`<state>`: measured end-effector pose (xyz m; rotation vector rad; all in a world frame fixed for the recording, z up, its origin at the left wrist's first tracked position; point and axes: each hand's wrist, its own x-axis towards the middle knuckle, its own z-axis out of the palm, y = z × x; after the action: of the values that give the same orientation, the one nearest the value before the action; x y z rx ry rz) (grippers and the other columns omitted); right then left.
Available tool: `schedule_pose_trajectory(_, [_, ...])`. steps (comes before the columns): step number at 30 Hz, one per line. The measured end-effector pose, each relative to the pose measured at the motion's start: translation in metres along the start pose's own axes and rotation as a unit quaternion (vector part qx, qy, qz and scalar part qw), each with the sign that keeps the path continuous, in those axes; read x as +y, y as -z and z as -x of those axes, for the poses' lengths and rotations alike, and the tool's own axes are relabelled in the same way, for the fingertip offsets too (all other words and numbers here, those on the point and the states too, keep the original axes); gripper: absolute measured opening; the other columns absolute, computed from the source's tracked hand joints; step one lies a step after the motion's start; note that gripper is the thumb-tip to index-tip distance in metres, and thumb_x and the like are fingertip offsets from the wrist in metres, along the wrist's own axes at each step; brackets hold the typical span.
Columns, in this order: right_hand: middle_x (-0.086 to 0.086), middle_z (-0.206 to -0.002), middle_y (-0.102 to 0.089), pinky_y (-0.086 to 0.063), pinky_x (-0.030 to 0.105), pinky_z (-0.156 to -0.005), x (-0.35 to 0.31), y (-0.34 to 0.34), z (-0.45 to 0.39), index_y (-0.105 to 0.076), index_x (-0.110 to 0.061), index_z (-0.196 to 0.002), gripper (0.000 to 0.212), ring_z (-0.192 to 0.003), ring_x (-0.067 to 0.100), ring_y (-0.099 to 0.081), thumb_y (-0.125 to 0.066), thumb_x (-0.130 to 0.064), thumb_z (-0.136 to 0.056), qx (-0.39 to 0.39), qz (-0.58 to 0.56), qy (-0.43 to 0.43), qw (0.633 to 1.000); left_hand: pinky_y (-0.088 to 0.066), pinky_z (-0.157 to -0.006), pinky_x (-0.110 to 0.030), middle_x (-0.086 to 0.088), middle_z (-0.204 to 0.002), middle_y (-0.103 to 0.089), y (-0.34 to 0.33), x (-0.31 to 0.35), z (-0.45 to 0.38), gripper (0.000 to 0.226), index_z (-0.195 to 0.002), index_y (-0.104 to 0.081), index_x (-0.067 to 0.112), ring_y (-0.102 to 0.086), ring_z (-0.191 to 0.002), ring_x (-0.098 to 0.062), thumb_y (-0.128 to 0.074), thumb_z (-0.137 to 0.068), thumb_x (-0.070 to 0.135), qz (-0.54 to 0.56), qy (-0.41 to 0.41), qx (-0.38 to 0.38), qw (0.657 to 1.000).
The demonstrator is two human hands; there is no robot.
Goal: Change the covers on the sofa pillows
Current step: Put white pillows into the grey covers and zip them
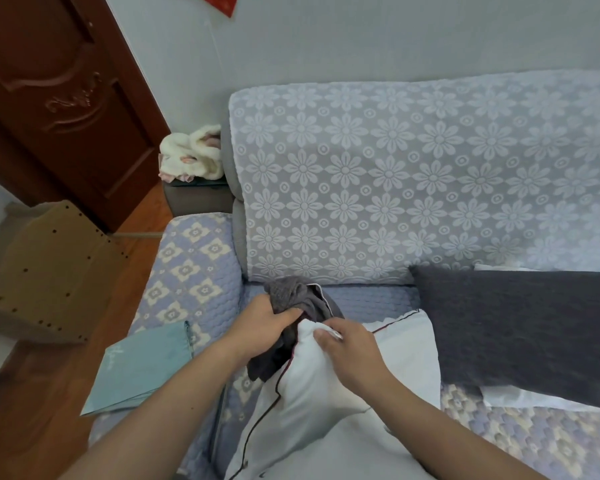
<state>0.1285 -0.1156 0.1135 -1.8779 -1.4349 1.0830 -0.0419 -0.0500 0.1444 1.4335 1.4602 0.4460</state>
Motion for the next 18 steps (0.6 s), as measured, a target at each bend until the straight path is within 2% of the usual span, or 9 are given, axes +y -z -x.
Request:
schedule_pose_trajectory(4, [-0.014, -0.063, -0.06, -0.04, 0.027, -0.063, -0.003, -0.004, 0.002, -0.061, -0.026, -0.068, 0.027, -0.068, 0.006, -0.054, -0.06, -0.031, -0.094, 0.026, -0.058, -0.034, 0.997, -0.056, -0.085, -0.038, 0.009, -0.081, -0.077, 0.008, -0.006, 0.0, 0.011, -0.081, -0.076, 0.031, -0.072, -0.08, -0.011, -0.072, -0.091, 0.031, 0.001, 0.013, -0.036, 0.999])
schedule_pose_trajectory(5, [-0.014, -0.063, -0.06, -0.04, 0.027, -0.064, -0.004, -0.004, 0.003, -0.061, -0.026, -0.067, 0.027, -0.068, 0.006, -0.054, -0.06, -0.031, -0.094, 0.026, -0.067, -0.039, 0.997, -0.056, -0.09, -0.041, 0.008, -0.087, -0.078, 0.009, -0.006, 0.001, 0.004, -0.087, -0.077, 0.03, -0.073, -0.085, -0.012, -0.073, -0.089, 0.029, 0.007, 0.008, -0.055, 0.998])
schedule_pose_trajectory(9, [-0.006, -0.064, -0.059, -0.04, 0.029, -0.063, -0.008, -0.009, 0.005, -0.056, -0.024, -0.065, 0.031, -0.067, 0.009, -0.054, -0.059, -0.032, -0.094, 0.028, -0.042, -0.038, 0.998, -0.054, -0.098, -0.048, 0.005, -0.1, -0.078, 0.013, -0.004, 0.008, 0.019, -0.102, -0.077, 0.026, -0.073, -0.098, -0.016, -0.077, -0.084, 0.03, 0.026, 0.001, -0.093, 0.995])
schedule_pose_trajectory(12, [-0.003, -0.062, -0.054, -0.036, 0.028, -0.059, -0.009, -0.011, 0.004, -0.05, -0.018, -0.063, 0.034, -0.063, 0.01, -0.05, -0.058, -0.031, -0.094, 0.05, -0.031, -0.062, 0.996, -0.055, -0.097, -0.043, 0.006, -0.101, -0.078, 0.008, -0.003, 0.018, 0.024, -0.105, -0.075, 0.025, -0.072, -0.098, -0.011, -0.078, -0.084, 0.035, 0.027, -0.008, -0.095, 0.995])
schedule_pose_trajectory(15, [0.001, -0.068, -0.061, -0.04, 0.034, -0.064, -0.007, -0.01, 0.003, -0.057, -0.01, -0.07, 0.029, -0.07, 0.016, -0.054, -0.058, -0.03, -0.091, 0.061, -0.045, -0.098, 0.992, -0.054, -0.082, -0.025, 0.01, -0.097, -0.072, 0.006, -0.006, 0.031, 0.017, -0.099, -0.063, 0.032, -0.067, -0.09, 0.002, -0.076, -0.088, 0.032, -0.057, -0.024, -0.072, 0.995])
schedule_pose_trajectory(16, [0.001, -0.068, -0.06, -0.04, 0.035, -0.064, -0.007, -0.009, 0.003, -0.056, -0.01, -0.069, 0.029, -0.069, 0.018, -0.053, -0.058, -0.029, -0.09, 0.062, -0.048, -0.103, 0.992, -0.053, -0.078, -0.024, 0.011, -0.097, -0.069, 0.009, -0.007, 0.036, 0.018, -0.098, -0.06, 0.033, -0.065, -0.088, 0.002, -0.074, -0.088, 0.029, -0.073, -0.022, -0.087, 0.993])
schedule_pose_trajectory(18, [0.0, -0.066, -0.058, -0.038, 0.034, -0.062, -0.005, -0.009, 0.003, -0.054, -0.012, -0.067, 0.025, -0.067, 0.017, -0.05, -0.057, -0.023, -0.088, 0.054, -0.05, -0.101, 0.992, -0.055, -0.083, -0.038, 0.003, -0.098, -0.07, 0.018, -0.008, 0.039, 0.024, -0.101, -0.063, 0.031, -0.068, -0.092, -0.011, -0.066, -0.083, 0.015, -0.07, -0.013, -0.143, 0.987])
